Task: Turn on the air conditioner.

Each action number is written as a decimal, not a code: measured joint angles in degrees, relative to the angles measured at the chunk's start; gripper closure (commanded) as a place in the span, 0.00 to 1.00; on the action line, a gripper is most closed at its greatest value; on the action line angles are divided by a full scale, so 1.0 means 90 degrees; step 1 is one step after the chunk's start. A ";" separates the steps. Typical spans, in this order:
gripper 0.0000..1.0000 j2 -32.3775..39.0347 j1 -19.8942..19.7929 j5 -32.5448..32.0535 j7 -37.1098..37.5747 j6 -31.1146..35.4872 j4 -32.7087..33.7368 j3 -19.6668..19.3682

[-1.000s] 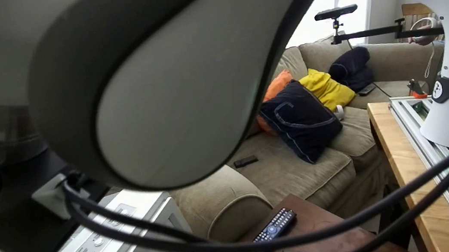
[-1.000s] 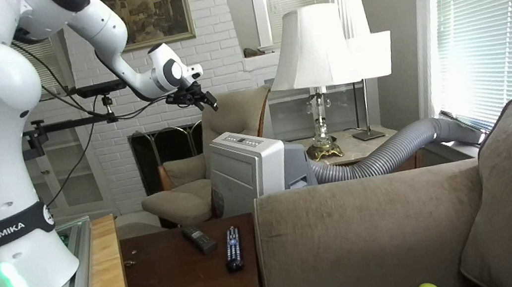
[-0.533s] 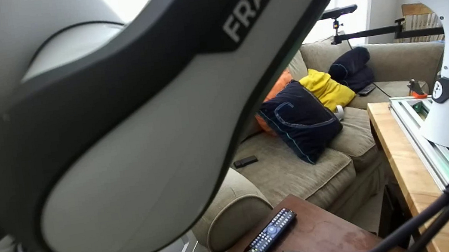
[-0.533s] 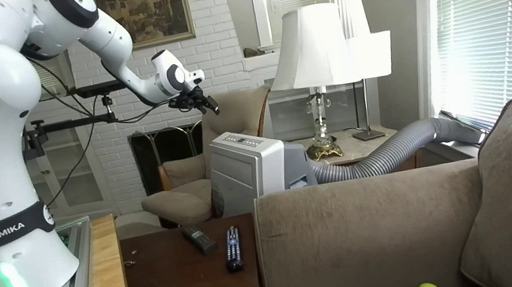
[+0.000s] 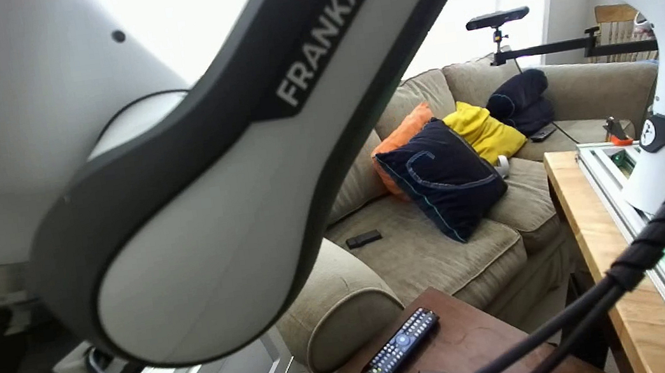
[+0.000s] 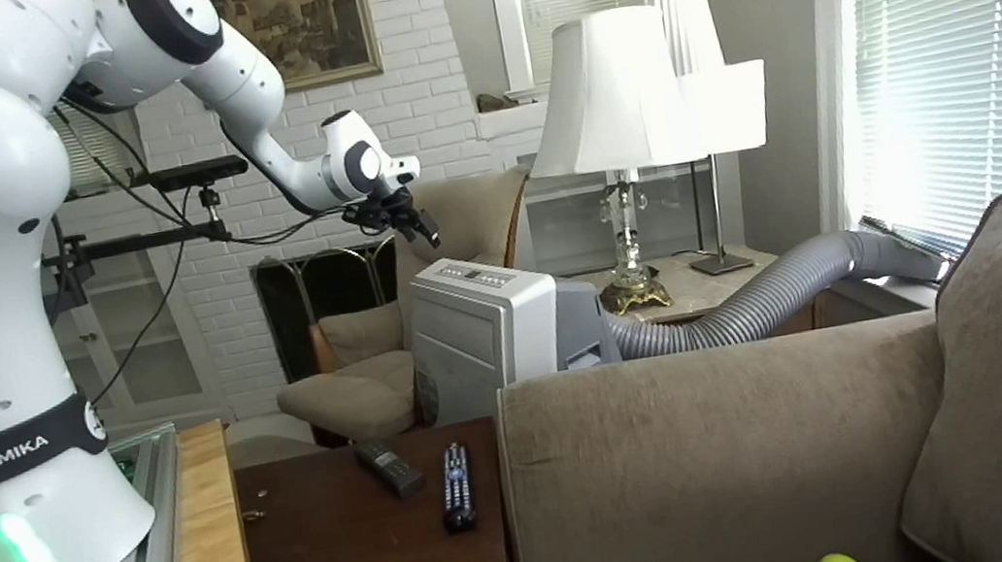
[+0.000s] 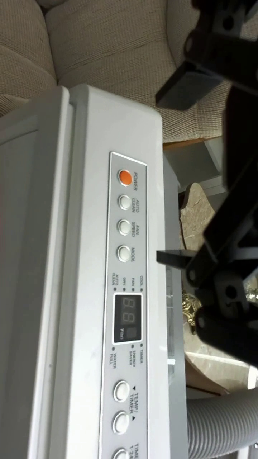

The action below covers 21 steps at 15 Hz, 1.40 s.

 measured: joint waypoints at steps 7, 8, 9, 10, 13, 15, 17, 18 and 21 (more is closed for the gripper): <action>0.76 0.0448 -0.0347 -0.0126 0.0000 0.0102 0.0610 0.0188; 0.84 0.0515 -0.0309 -0.0174 0.0000 0.0146 0.0709 0.0186; 0.90 0.0580 -0.0258 -0.0224 0.0000 0.0188 0.0808 0.0177; 0.96 0.0652 -0.0202 -0.0280 0.0000 0.0224 0.0902 0.0163; 1.00 0.0888 0.0004 -0.0354 0.0001 0.0301 0.1176 -0.0004; 1.00 0.1062 0.0144 -0.0354 0.0010 0.0351 0.1337 -0.0221; 1.00 0.1257 0.0241 -0.0354 0.0011 0.0385 0.1525 -0.0441; 1.00 0.1364 0.0280 -0.0354 0.0016 0.0396 0.1626 -0.0549; 1.00 0.1679 0.0395 -0.0354 0.0060 0.0400 0.1921 -0.0897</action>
